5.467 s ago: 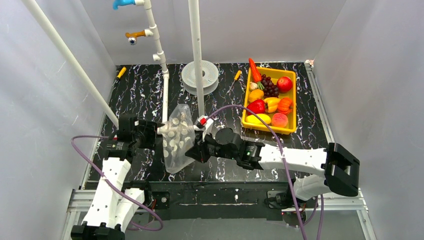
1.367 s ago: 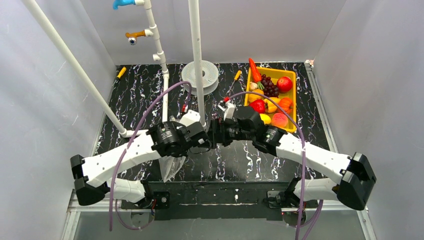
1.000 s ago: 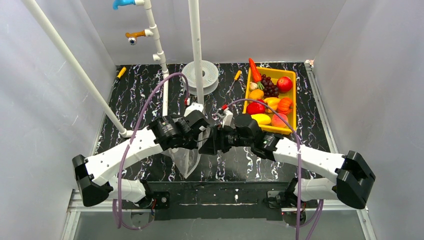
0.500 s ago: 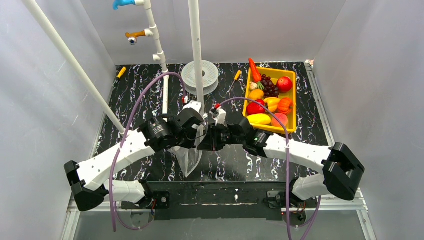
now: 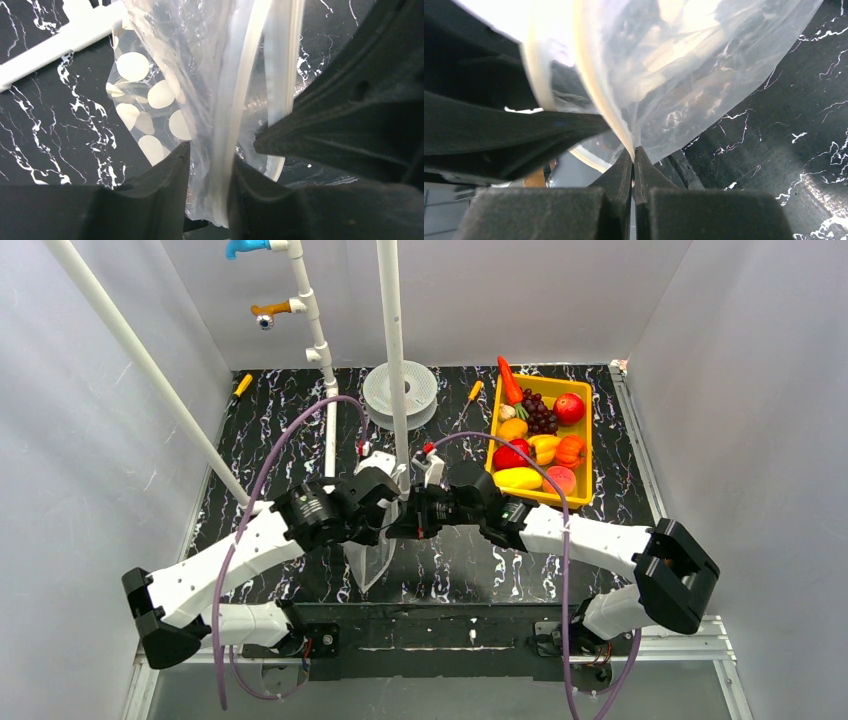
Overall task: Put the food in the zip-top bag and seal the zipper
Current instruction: Open the zipper of the food storage bag at the center of the board.
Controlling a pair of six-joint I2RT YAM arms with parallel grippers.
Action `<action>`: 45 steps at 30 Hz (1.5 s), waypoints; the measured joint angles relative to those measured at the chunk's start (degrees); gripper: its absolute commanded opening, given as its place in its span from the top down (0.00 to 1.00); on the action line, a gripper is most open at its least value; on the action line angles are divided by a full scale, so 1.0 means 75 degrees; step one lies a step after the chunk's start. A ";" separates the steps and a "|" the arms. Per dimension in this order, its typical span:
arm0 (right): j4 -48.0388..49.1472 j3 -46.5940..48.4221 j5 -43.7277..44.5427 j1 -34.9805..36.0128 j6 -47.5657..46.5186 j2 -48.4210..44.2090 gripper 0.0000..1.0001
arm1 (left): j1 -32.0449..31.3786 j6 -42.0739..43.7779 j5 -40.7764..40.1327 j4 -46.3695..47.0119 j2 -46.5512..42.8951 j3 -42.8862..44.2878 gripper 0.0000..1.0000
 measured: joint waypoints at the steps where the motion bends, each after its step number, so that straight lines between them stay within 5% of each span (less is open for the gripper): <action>1: 0.0035 0.0003 -0.0035 0.0003 0.0032 0.0044 0.99 | 0.0000 0.0020 -0.0009 -0.0009 -0.0105 -0.0006 0.94; 2: 0.0035 0.0026 -0.0085 0.0000 0.0058 0.0119 0.99 | 0.0000 0.0047 -0.0015 -0.0015 -0.0204 -0.0006 1.00; 7: -0.0493 0.0417 -0.0055 -0.0052 0.0122 0.0589 0.99 | 0.0000 0.0233 -0.0178 -0.0402 -0.0603 0.0128 1.00; 15: -0.3118 0.1262 0.1606 -0.0093 -0.0746 0.1032 0.99 | 0.0029 0.0379 -0.0933 -0.1300 -0.0370 0.0676 1.00; 25: -0.4141 0.1795 0.2107 0.0087 -0.1332 0.1032 0.99 | 0.0052 0.0221 -0.0746 -0.0772 0.0289 -0.0067 1.00; 39: -0.3649 0.1070 0.1032 -0.0522 -0.1425 -0.0536 0.41 | 0.0545 -0.0163 -0.0055 0.0029 0.0207 -0.0230 1.00; 45: -0.3555 0.0498 0.1154 -0.1078 -0.1670 -0.1915 0.31 | 0.0740 -0.0341 0.0201 0.0149 0.0207 -0.0233 1.00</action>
